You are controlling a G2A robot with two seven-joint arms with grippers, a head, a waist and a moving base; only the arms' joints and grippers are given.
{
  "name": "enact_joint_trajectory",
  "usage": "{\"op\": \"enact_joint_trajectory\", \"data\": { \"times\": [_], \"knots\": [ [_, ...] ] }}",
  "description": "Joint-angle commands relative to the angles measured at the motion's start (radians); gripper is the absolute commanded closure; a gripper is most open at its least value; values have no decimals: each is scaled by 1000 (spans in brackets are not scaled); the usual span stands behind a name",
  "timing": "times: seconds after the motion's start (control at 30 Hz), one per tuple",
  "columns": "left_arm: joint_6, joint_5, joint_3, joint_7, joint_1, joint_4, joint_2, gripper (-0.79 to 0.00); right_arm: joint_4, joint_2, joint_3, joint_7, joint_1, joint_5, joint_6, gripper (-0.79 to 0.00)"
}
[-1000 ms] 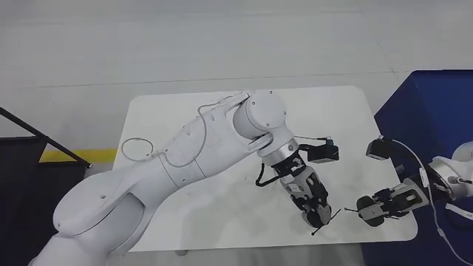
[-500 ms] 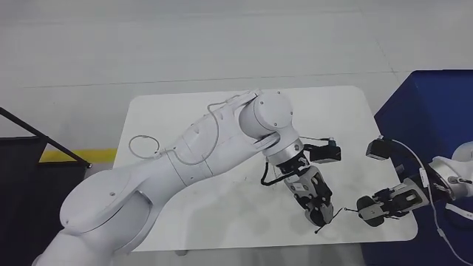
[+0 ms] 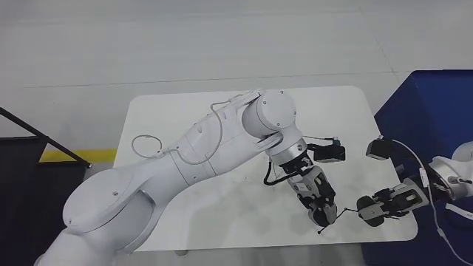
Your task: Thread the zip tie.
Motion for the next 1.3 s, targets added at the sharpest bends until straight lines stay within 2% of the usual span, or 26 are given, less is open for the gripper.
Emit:
{"op": "enact_joint_trajectory", "data": {
  "times": [0.0, 0.83, 1.27],
  "knots": [
    [-1, -4, 1, 0, 0, 1, 1, 0, 0, 0, 0, 0, 0, 0, 0, 0],
    [-7, -18, 15, 0, 1, 10, 9, 0, 0, 0, 0, 0, 0, 0, 0, 0],
    [1, -32, 31, 0, -15, 35, -4, 0, -5, -1, -1, -14, -2, -5, 2, 0]
  ]
}}
